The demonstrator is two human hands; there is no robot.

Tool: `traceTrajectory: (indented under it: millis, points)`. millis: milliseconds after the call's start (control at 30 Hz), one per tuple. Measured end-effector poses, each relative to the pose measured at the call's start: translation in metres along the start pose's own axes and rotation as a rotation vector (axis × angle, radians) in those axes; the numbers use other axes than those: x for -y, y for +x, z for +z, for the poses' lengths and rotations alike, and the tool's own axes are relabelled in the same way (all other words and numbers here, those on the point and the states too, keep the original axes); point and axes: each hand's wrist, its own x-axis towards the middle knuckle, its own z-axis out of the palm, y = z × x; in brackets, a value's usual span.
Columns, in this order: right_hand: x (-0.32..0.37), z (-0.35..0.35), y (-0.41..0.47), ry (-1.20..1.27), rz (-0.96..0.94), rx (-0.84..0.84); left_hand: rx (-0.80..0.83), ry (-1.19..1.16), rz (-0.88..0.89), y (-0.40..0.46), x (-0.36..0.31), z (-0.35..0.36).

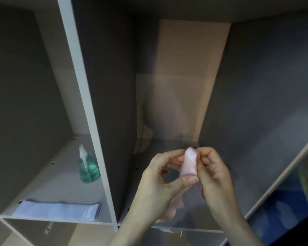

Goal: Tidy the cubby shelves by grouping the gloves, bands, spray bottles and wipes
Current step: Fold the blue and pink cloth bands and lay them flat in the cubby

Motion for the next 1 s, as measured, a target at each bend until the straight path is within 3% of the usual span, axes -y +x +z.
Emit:
traceTrajectory:
  millis: [267, 467, 633, 833, 1000]
  points:
    - [-0.004, -0.011, 0.003, 0.074, 0.026, 0.032, 0.041, -0.154, -0.095, 0.002, -0.003, -0.01]
    - [-0.004, -0.018, 0.003, 0.193, 0.218, 0.156, 0.058, -0.455, -0.146, 0.005, -0.012, -0.018]
    - [-0.001, -0.017, -0.001, 0.015, 0.26, 0.344, 0.064, -0.492, -0.089, 0.007, -0.013, -0.02]
    - [0.001, -0.014, 0.001, -0.159, 0.165, 0.013, 0.028, -0.332, -0.101, 0.005, -0.012, -0.029]
    - [0.001, -0.014, 0.0, -0.156, 0.06, 0.032, 0.118, -0.236, -0.182, 0.001, -0.009, -0.034]
